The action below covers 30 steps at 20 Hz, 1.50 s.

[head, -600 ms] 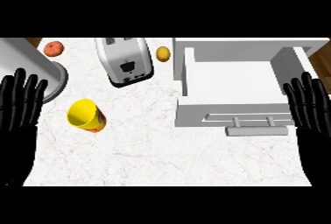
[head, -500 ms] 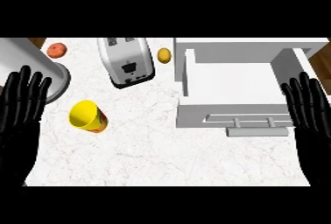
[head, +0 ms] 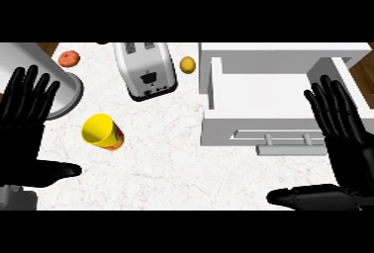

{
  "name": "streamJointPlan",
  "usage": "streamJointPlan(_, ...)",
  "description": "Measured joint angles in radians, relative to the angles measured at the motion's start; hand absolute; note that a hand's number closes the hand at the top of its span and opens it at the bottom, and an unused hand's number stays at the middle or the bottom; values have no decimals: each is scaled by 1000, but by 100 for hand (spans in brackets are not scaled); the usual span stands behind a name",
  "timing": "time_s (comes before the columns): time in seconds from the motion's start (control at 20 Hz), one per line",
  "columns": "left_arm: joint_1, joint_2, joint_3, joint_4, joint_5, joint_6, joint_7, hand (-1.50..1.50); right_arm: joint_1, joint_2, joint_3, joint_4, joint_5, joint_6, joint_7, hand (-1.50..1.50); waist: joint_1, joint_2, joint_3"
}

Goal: Pick up the cup, place it into the drawer and close the drawer

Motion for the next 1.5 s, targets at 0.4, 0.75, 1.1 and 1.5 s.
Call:
streamJointPlan(0.4, -67, 31, 60, 232, 15, -35, -44, -150, -71, -15, -37, 83, -31, 33, 13, -150, -1, -3, 1)
streamJointPlan(0.75, -86, 49, 85, 506, -43, -90, -205, -150, -117, -35, -78, 145, -48, 62, -21, -150, -2, -2, 1)
streamJointPlan(1.1, -100, 59, 102, 732, -107, -97, -352, -150, -157, -38, -93, 162, -41, 59, -16, -150, -3, -2, 1)
streamJointPlan(1.5, -194, 101, 130, 1097, -168, -127, -574, -150, -191, -44, -114, 176, -60, 66, 3, -150, -6, -2, 0)
